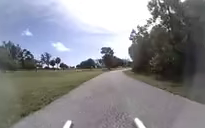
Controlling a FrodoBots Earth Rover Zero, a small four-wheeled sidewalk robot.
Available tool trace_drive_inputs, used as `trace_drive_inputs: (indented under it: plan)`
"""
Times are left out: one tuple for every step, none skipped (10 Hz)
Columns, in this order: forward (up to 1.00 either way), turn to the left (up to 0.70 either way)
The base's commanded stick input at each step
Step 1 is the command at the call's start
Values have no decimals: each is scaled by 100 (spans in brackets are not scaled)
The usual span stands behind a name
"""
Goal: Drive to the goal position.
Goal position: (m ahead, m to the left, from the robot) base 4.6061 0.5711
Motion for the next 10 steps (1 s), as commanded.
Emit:
trace_drive_inputs:
  plan:
    - [50, -6]
    - [50, 0]
    - [50, 0]
    - [50, 0]
    - [50, 0]
    - [50, 0]
    - [50, 0]
    - [50, 0]
    - [50, 0]
    - [50, 0]
